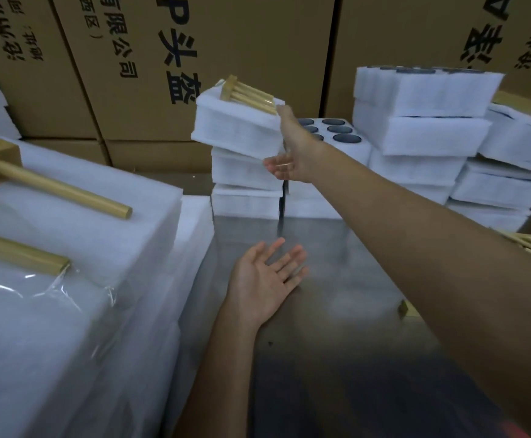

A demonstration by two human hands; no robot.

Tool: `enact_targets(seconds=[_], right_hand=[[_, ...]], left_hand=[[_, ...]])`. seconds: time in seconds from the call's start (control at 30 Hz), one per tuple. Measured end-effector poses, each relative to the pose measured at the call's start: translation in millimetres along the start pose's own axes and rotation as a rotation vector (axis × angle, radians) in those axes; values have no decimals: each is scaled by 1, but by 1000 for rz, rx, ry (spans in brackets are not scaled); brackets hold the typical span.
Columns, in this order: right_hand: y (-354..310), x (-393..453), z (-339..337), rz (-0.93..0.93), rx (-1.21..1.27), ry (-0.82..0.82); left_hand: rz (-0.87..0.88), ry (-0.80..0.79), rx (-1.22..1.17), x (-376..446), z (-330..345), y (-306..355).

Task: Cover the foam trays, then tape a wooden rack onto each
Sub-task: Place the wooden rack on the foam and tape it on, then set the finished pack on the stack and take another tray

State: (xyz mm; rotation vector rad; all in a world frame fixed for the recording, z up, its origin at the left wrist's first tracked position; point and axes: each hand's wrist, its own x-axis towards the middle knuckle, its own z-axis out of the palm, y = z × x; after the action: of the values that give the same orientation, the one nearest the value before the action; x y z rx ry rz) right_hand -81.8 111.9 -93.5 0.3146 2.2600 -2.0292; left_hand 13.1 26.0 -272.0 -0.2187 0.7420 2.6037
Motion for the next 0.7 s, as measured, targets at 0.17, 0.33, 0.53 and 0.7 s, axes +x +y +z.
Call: enact_targets(seconds=[0.17,0.33,0.53,0.7], right_hand=[[13,10,4,-800,-802,407],[9,34,11,-767,-1199,261],[6,49,-3,-804,-1120,325],[7,54,-6,-718,-1057,239]], left_hand=[[6,15,2,-1,2,-1],[7,2,10,0,1,-1],[-3,7,6,1,0,0],[-3,15,2,0,2,0]])
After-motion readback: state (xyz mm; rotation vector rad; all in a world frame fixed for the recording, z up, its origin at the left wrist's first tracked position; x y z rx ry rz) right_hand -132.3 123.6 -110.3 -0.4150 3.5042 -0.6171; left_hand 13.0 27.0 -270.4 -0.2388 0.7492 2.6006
